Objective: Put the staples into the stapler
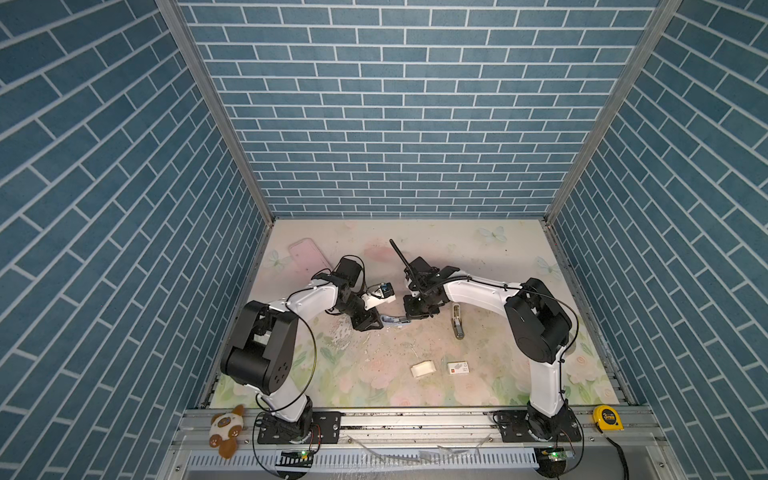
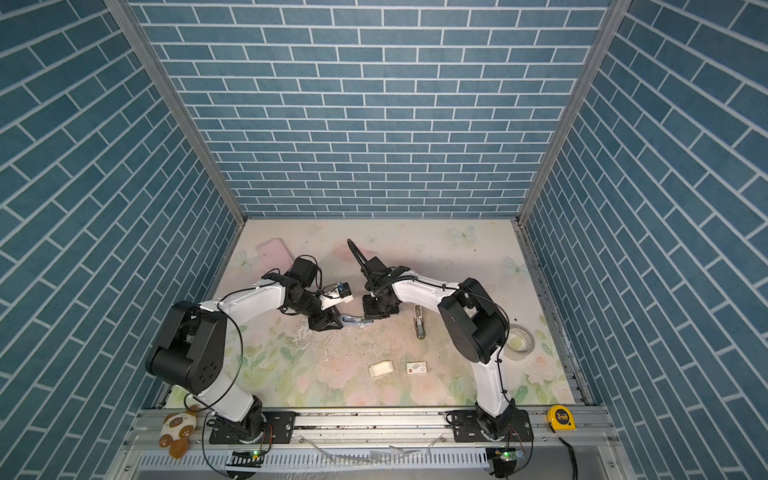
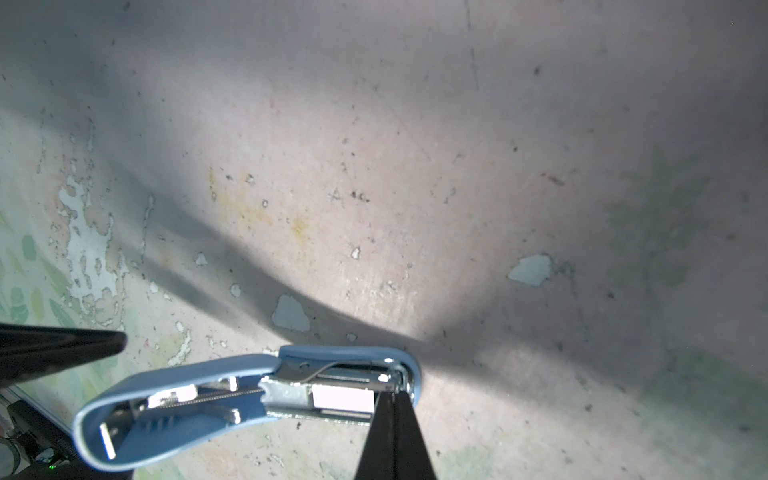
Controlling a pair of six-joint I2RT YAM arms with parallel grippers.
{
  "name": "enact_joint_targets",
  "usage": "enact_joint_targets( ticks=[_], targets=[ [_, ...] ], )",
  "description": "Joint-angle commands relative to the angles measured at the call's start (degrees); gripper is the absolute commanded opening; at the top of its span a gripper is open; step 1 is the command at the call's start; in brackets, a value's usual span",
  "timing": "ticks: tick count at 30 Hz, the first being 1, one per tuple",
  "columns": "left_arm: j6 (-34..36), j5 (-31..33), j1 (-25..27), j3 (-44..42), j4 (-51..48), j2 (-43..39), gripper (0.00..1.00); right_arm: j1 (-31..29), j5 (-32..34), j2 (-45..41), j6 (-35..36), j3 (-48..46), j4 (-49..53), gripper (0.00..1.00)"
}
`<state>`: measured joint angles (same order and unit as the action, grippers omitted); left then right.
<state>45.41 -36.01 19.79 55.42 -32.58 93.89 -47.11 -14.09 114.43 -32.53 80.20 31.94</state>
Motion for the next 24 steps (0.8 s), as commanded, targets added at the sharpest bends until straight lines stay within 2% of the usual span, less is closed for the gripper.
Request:
enact_joint_targets(
  ticks=[1,8,17,24],
  targets=[
    [0.8,0.1,0.2,-0.1,-0.7,-0.2,0.48,-0.3,1.3,-0.4,0.5,-0.6,0.5,0.00],
    [0.5,0.6,1.5,0.3,0.1,0.1,0.41,-0.3,1.3,-0.5,0.4,-0.6,0.3,0.00],
    [0.3,1.2,2.4,0.4,0.4,0.2,0.27,-0.4,1.4,-0.8,0.4,-0.4,0.3,0.00],
    [-0.9,1.6,3.3,-0.6,1.9,-1.4,0.29,-0.4,1.3,-1.1,0.5,-0.2,0.1,0.00]
  ],
)
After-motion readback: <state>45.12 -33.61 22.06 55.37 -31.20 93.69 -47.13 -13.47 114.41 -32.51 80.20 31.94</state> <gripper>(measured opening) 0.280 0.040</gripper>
